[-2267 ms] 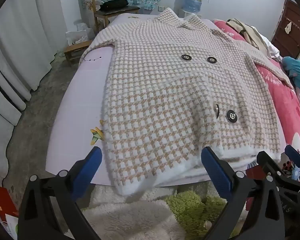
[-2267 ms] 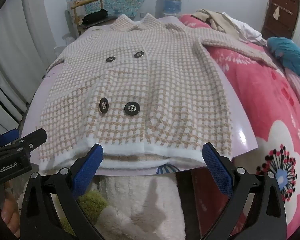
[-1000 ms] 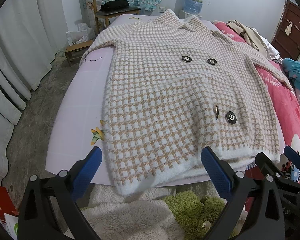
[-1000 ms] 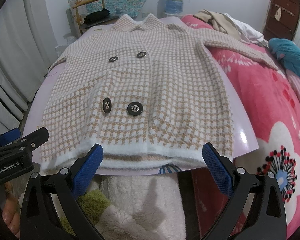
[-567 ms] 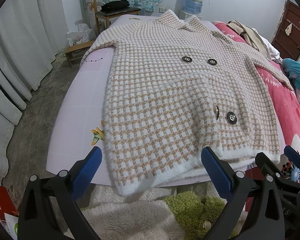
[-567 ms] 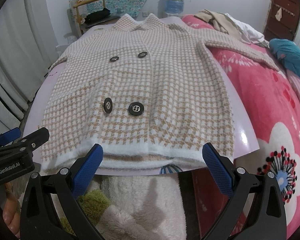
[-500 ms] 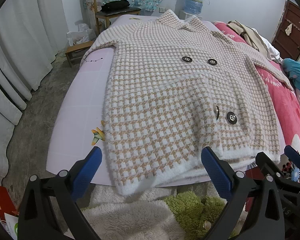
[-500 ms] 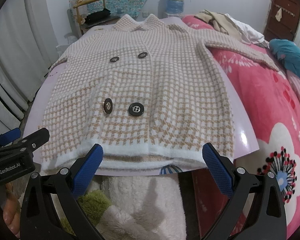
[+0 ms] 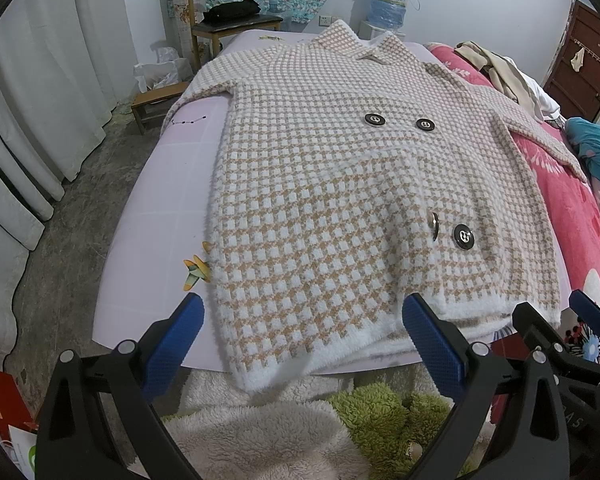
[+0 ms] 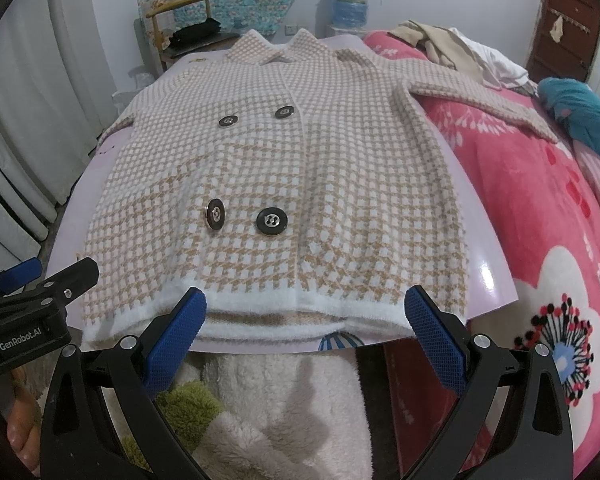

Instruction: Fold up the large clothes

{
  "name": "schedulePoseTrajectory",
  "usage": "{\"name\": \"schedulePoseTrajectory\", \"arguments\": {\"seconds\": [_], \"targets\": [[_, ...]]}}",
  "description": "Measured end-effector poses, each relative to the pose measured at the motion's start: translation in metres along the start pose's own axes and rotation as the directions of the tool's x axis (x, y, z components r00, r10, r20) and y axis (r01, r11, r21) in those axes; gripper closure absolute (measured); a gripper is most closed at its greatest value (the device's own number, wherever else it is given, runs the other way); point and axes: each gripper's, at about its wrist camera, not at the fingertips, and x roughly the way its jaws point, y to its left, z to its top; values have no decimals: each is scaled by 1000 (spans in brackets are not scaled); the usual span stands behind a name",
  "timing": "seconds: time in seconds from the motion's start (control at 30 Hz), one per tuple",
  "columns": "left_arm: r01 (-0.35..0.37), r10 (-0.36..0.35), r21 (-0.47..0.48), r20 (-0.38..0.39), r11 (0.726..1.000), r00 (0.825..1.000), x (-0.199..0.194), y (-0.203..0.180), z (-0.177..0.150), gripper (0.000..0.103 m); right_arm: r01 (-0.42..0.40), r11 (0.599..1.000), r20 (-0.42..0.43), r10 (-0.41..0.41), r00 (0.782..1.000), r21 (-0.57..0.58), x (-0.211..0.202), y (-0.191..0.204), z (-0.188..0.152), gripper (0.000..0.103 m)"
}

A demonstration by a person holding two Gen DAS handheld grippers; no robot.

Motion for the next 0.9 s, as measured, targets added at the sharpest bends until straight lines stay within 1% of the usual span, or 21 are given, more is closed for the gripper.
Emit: {"name": "schedulePoseTrajectory", "arguments": {"seconds": [0.47,0.9], "targets": [[-1,1,-3,4,1000,1000,-2,4,6,5,1,1000,8,-1,1000,1,-1,-1,2,8],[-3,3,-13,1,1000,1000,3,7,8,5,29,1000,5,-29,1000,5,0,-2,9,8]]}}
